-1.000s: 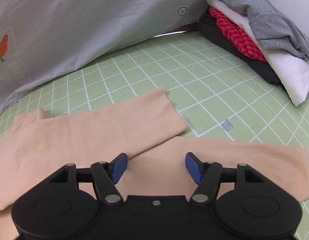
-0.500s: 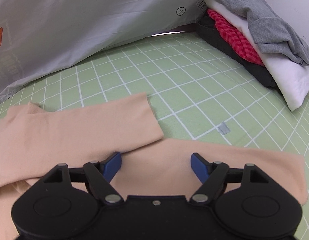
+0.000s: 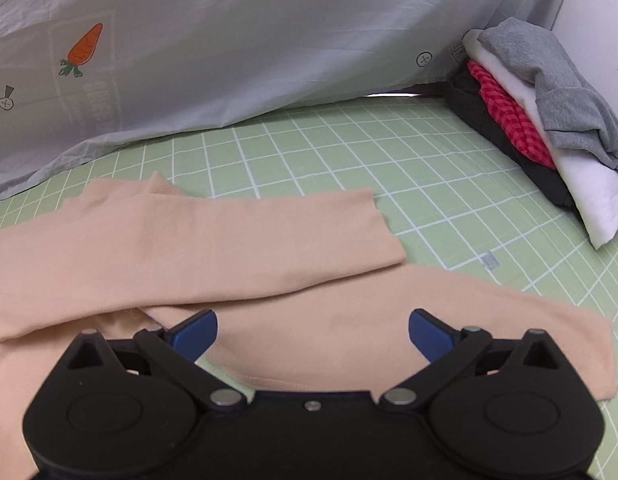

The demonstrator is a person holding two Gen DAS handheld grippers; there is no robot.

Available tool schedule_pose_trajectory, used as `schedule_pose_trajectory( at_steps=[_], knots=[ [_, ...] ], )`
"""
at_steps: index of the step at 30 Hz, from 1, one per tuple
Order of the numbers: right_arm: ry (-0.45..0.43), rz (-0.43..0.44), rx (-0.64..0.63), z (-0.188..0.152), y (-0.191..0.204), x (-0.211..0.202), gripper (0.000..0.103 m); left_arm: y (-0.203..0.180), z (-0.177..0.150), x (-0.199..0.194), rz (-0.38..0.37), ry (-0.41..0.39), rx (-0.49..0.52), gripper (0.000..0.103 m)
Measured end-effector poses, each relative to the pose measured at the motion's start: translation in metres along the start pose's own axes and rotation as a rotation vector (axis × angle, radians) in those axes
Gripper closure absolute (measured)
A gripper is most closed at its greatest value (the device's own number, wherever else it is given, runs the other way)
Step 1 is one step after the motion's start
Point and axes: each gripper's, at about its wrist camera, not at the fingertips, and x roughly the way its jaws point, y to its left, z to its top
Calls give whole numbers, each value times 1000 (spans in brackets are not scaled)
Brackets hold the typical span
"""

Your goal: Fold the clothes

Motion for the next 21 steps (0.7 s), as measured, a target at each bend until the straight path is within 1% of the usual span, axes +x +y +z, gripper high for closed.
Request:
schedule_pose_trajectory(
  at_steps=[2,6,10,11,12,13,14,15,16,18,19,20,21],
  knots=[
    [1,-1,17,6,-6,7,0,-1,1,1,6,4,4,19],
    [2,-2,50,19,-17,22,0,0,6,7,24,16,16,9],
    [11,-19,91,30,-31,39,1,1,8,10,36,28,15,2],
    [16,-28,103,32,-35,45,1,1,9,11,38,31,12,0],
    [22,-29,110,34,-38,49,4,2,9,11,40,34,10,0],
    [28,-28,114,36,-40,53,8,2,9,11,41,37,8,0],
    [34,-27,119,38,-43,56,18,2,10,11,42,40,7,0],
    [35,-18,118,39,-44,58,25,1,10,11,44,42,5,0],
    [35,-6,116,41,-45,60,27,1,11,11,46,43,2,0],
    [37,17,106,44,-45,61,44,1,11,12,50,46,-4,0],
    [36,24,85,45,-43,60,49,1,12,12,53,49,-9,0],
    [33,29,61,47,-41,57,60,1,12,12,54,52,-12,0],
    [31,34,37,48,-38,55,81,1,13,12,54,57,-13,0]
  ],
)
